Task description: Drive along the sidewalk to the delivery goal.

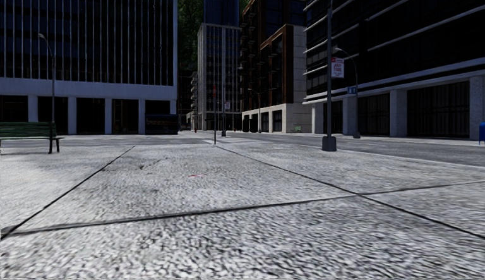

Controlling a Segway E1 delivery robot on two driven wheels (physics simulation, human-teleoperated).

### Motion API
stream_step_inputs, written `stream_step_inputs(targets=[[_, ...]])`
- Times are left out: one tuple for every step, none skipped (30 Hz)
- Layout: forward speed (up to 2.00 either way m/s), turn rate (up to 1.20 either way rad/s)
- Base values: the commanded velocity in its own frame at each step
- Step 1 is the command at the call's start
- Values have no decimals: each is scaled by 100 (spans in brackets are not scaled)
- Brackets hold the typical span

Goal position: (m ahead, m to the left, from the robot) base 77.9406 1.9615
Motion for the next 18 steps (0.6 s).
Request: stream_step_inputs(targets=[[200,0],[200,0],[200,0],[200,0],[200,0],[200,0],[200,0],[200,0],[200,0],[200,0],[200,0],[200,0],[200,0],[200,0],[200,0],[200,0],[200,0],[200,0]])
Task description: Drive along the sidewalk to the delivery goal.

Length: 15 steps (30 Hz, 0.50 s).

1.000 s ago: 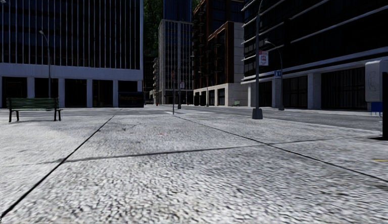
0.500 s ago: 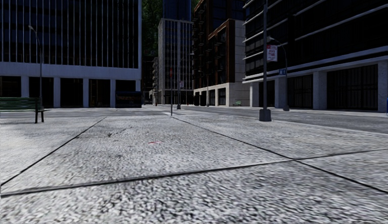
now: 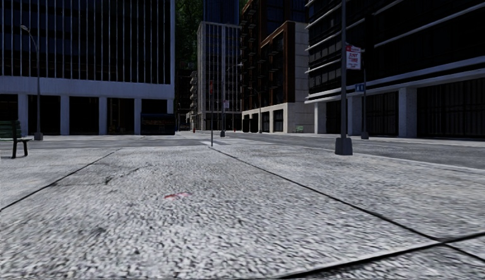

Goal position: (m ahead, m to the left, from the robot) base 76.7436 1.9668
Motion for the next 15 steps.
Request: stream_step_inputs(targets=[[200,0],[200,0],[200,0],[200,0],[200,0],[200,0],[200,0],[200,0],[200,0],[200,0],[200,0],[200,0],[200,0],[200,0],[200,0]])
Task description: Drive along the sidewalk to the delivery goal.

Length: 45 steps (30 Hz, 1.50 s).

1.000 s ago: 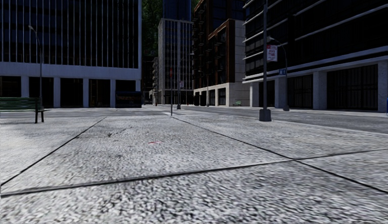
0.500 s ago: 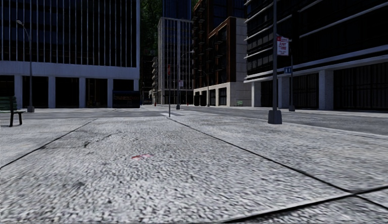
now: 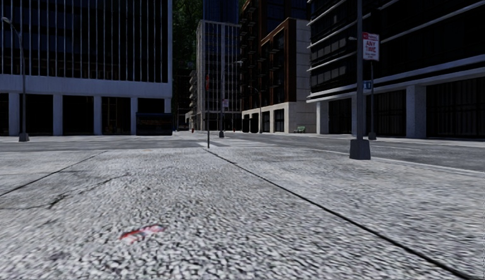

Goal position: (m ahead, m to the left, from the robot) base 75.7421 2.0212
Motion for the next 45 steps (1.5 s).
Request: stream_step_inputs(targets=[[200,0],[200,0],[200,0],[200,0],[200,0],[200,0],[200,0],[200,0],[200,0],[200,0],[200,0],[200,0],[200,0],[200,0],[200,0],[200,0],[200,0],[200,0],[200,0],[200,0],[200,0],[200,0],[200,-5],[200,-18],[200,-18],[200,-23],[200,-25],[200,-25],[200,-25],[200,-25],[200,-25],[200,-25],[200,-25],[200,-25],[200,-25],[200,-25],[200,-25],[200,-25],[200,-25],[200,-25],[200,-25],[200,-25],[200,-25],[200,-17],[200,0]])
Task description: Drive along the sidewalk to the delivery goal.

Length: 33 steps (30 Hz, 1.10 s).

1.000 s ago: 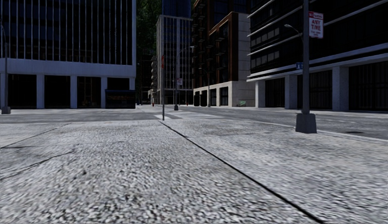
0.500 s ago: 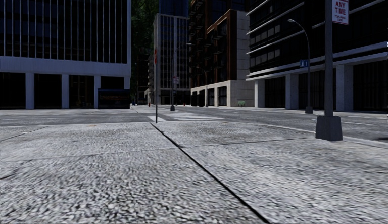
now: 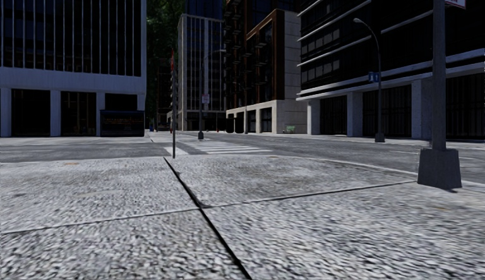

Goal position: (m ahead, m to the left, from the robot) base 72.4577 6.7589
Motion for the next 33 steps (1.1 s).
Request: stream_step_inputs(targets=[[200,0],[200,0],[200,0],[200,0],[200,0],[200,0],[200,0],[200,0],[200,0],[200,0],[200,0],[200,0],[200,0],[200,0],[200,0],[200,0],[200,0],[200,0],[200,0],[200,0],[200,0],[200,0],[200,0],[200,0],[200,0],[200,0],[200,0],[200,0],[200,0],[200,0],[200,0],[200,0],[200,0]])
